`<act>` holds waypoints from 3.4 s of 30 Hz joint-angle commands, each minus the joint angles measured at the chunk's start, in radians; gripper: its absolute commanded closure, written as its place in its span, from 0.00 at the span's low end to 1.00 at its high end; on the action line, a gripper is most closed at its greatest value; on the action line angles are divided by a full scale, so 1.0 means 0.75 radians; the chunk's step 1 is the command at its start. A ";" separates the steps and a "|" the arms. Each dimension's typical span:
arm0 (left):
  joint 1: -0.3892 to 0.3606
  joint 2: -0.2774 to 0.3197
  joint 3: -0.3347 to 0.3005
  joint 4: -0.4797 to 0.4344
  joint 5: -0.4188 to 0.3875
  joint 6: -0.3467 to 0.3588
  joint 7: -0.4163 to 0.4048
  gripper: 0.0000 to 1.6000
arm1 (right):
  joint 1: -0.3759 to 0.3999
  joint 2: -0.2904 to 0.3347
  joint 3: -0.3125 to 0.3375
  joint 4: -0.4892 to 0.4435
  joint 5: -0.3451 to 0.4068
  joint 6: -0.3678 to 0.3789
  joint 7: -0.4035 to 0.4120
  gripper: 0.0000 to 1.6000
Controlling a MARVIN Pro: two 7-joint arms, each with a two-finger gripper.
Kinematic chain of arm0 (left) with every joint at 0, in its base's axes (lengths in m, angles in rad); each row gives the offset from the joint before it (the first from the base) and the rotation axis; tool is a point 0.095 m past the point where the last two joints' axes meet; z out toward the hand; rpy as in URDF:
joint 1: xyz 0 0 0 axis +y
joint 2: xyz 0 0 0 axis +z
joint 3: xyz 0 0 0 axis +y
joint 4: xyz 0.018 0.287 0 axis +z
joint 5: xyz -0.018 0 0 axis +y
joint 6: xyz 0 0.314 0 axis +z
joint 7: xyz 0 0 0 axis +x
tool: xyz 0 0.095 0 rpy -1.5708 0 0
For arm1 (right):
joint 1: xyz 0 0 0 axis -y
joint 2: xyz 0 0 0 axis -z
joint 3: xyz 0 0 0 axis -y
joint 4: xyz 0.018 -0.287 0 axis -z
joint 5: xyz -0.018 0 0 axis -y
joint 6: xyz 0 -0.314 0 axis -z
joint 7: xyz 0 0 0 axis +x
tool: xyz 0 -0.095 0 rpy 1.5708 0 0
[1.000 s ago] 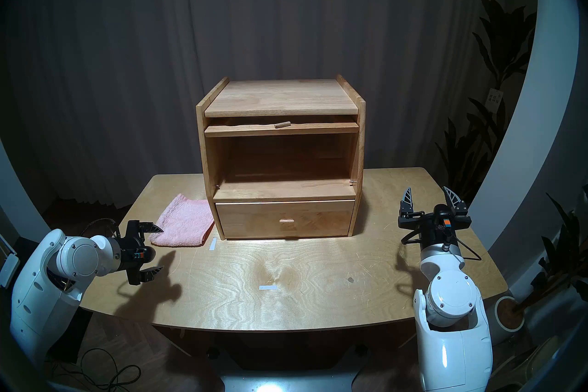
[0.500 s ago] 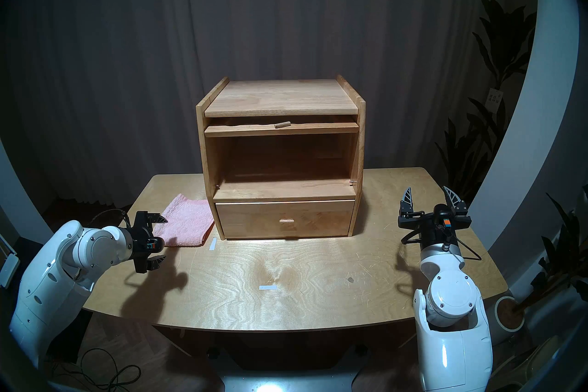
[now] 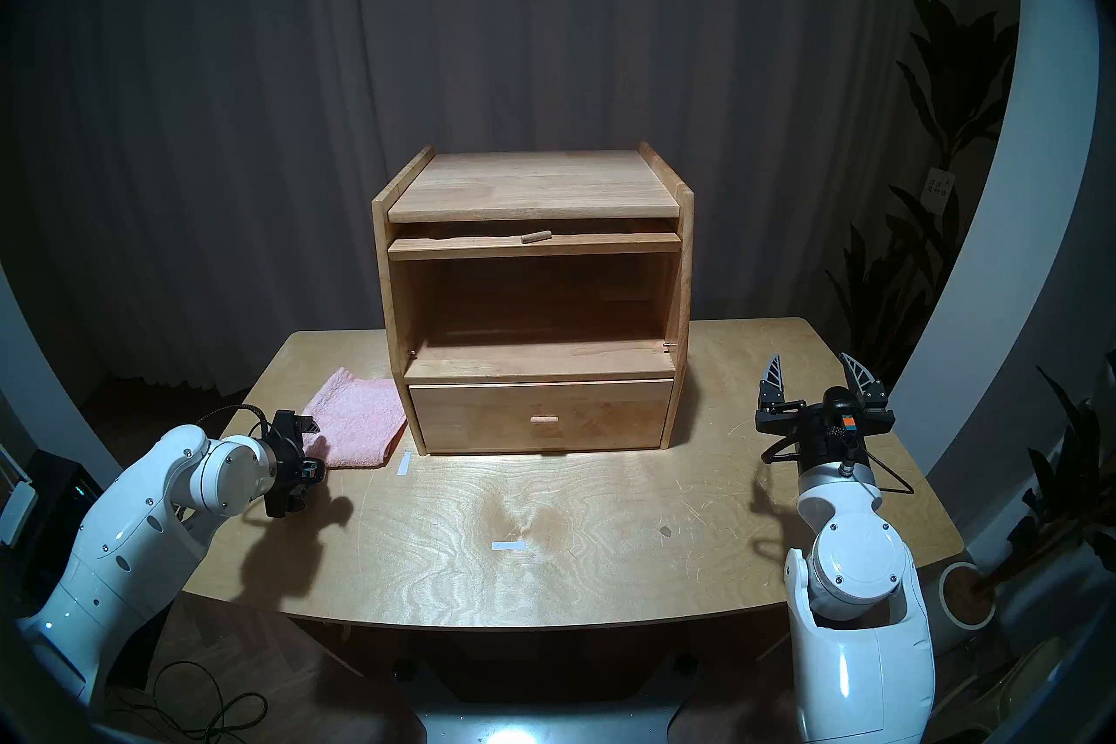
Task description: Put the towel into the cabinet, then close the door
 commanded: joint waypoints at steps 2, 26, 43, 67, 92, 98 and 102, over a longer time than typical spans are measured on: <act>-0.187 -0.048 0.094 0.136 0.001 -0.064 -0.171 0.00 | 0.000 -0.005 -0.003 -0.039 0.004 -0.005 -0.001 0.00; -0.003 -0.100 -0.194 -0.184 -0.185 -0.092 0.081 1.00 | 0.007 -0.003 -0.002 -0.026 0.002 -0.006 0.000 0.00; 0.191 -0.198 -0.552 -0.493 -0.380 -0.005 0.218 1.00 | 0.012 -0.002 -0.001 -0.009 0.001 -0.006 0.001 0.00; 0.209 -0.438 -0.948 -0.849 -0.876 -0.004 0.209 1.00 | 0.020 -0.001 -0.001 0.013 0.000 -0.007 0.001 0.00; 0.542 -0.835 -0.910 -1.041 -1.662 0.058 -0.126 1.00 | 0.028 -0.002 -0.002 0.008 0.000 -0.011 0.001 0.00; 0.581 -0.933 -0.957 -1.041 -1.872 -0.011 -0.165 1.00 | 0.023 -0.004 -0.002 -0.007 0.000 -0.013 0.001 0.00; 0.574 -0.989 -0.918 -1.041 -1.864 -0.100 -0.121 1.00 | 0.020 -0.004 -0.002 -0.011 0.000 -0.013 0.001 0.00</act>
